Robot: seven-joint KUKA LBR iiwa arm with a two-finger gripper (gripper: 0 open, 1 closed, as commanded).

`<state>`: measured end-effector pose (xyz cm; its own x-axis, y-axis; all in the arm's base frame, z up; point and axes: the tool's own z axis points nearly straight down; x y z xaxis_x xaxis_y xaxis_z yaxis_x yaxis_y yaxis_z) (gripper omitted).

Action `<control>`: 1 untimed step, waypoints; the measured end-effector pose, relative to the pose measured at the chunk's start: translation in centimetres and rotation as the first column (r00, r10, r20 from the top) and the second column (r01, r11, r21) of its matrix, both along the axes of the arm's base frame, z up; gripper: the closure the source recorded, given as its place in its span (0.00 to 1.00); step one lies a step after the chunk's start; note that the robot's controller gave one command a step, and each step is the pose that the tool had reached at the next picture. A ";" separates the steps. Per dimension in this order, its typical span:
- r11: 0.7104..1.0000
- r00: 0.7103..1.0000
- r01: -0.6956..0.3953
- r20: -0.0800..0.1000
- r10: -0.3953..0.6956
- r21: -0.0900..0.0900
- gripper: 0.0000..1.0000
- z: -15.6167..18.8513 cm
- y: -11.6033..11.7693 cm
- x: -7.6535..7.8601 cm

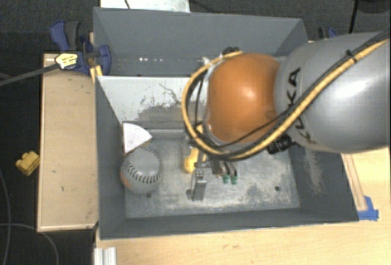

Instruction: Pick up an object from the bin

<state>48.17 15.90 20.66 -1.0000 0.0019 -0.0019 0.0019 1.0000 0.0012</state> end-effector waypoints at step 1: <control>0.995 0.995 -0.104 0.004 0.104 0.000 0.00 -5.1 -2.0 3.4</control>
Offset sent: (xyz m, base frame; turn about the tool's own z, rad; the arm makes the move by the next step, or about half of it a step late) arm 0.0798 -0.0634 -0.0466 -0.3156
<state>51.58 13.90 15.58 -0.9947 -0.1024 -0.0063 -0.1024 0.9947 0.0012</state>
